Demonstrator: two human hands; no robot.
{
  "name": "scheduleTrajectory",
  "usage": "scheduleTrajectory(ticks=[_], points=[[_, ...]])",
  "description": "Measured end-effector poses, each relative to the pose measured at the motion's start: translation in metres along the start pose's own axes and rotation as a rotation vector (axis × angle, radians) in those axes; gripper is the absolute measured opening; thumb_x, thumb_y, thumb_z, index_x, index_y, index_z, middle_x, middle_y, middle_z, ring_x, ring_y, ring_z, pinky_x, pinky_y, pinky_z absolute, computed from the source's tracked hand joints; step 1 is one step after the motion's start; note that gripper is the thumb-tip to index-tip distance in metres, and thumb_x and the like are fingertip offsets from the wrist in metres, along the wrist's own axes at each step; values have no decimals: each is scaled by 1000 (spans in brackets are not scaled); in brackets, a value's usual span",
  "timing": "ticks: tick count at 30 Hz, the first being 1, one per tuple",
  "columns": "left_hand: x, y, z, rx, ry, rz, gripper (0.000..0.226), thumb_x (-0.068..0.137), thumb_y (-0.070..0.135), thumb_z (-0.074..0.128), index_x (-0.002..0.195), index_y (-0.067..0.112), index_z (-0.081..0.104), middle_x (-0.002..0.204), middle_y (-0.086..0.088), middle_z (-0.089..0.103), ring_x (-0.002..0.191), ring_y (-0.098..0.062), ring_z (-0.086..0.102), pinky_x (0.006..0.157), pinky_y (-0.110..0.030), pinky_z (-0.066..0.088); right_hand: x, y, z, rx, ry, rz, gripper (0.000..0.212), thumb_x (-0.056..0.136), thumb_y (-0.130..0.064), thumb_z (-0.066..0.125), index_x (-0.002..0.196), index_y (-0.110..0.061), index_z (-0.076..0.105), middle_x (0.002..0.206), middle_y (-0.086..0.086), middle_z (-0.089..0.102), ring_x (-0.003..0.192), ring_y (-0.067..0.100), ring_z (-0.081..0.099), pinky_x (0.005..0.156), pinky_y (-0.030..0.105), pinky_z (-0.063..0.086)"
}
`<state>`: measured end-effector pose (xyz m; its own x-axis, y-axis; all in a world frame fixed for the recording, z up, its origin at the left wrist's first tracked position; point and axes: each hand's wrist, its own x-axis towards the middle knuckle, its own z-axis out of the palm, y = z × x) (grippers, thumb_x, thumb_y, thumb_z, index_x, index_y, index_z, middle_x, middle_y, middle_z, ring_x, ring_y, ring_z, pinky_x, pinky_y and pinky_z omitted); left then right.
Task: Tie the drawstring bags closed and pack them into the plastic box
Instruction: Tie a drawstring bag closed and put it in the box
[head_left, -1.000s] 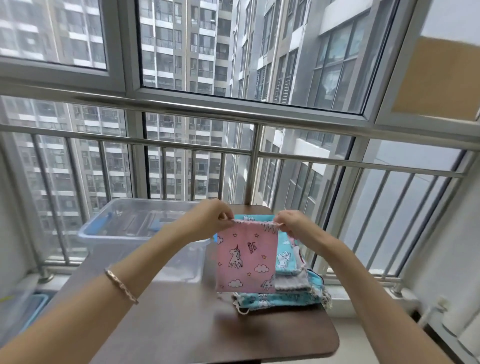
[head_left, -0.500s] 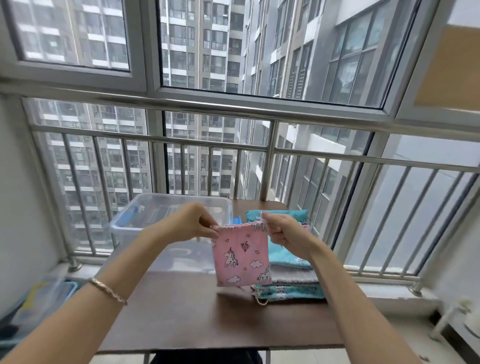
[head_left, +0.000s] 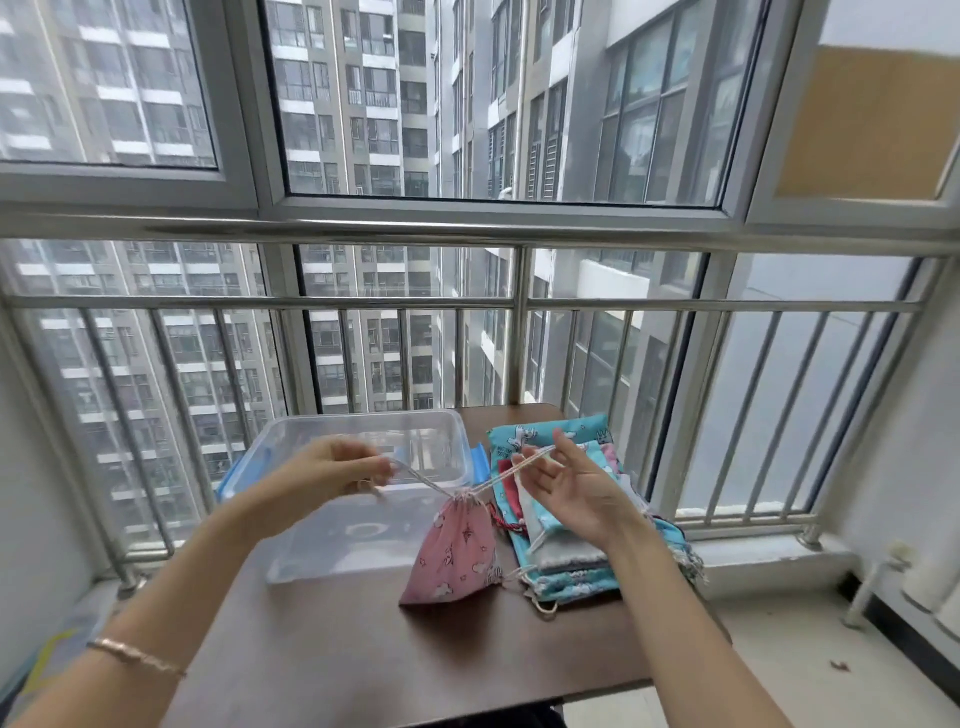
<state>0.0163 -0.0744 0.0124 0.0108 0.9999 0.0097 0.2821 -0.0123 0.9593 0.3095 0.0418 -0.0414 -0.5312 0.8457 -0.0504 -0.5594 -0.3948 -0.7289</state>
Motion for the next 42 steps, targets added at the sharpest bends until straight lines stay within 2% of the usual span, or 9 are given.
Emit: scheduleTrajectory(ticks=[5,12,16,19,22,26,31,39,42], points=[[17,7,37,-499,-20,-20,20,82,19,62,92,5,73,114,-16,69,109,-25,65,93,-31,52,7,5,32,20,-58,43,21,88,-26,62,84,-6,65,95,11,71,94,25,70,92,41,55],[25,1,63,-798,130,9,34,81,-2,63,115,-6,62,115,-19,67,98,-24,69,87,-32,56,19,8,47,-156,-147,71,28,87,7,58,115,12,60,104,16,65,83,18,67,76,22,58],[21,-5,61,-846,225,12,43,79,-11,62,122,-7,58,110,-19,70,92,-22,71,81,-31,59,20,5,46,-201,-201,65,36,87,7,59,122,14,54,109,16,63,87,18,67,78,22,57],[17,-3,62,-802,232,57,60,69,-6,68,127,3,55,102,-20,71,87,-24,72,75,-30,60,23,10,51,-375,-80,25,37,88,10,58,124,13,52,102,17,65,70,15,67,64,19,56],[16,3,65,-621,208,114,69,70,1,73,131,20,48,104,-19,72,96,-26,70,87,-36,56,26,17,63,-783,-64,-69,24,90,-2,63,113,3,67,69,6,61,51,9,49,49,18,42],[17,14,80,-296,288,264,57,76,1,76,129,13,57,94,-8,76,90,-16,72,76,-21,55,21,14,76,-1018,-196,-59,10,88,-2,63,90,-7,72,73,7,65,56,10,53,53,18,43],[28,19,92,-288,435,286,49,76,-2,76,121,10,63,86,-5,76,77,-16,74,65,-19,55,10,12,74,-995,-324,-22,17,77,-6,64,91,0,72,86,13,71,67,12,55,60,20,38],[29,9,115,24,320,131,19,100,21,48,109,7,57,83,-4,67,55,2,62,48,-12,44,-4,18,63,-830,-154,-26,20,96,-11,57,85,-2,71,72,11,70,52,11,53,48,17,39],[26,8,121,71,274,60,28,103,30,37,99,9,55,84,-2,61,64,-2,59,52,-19,42,-4,21,64,-755,-80,-41,20,96,-7,54,80,-5,66,63,8,63,47,13,53,42,18,38]])
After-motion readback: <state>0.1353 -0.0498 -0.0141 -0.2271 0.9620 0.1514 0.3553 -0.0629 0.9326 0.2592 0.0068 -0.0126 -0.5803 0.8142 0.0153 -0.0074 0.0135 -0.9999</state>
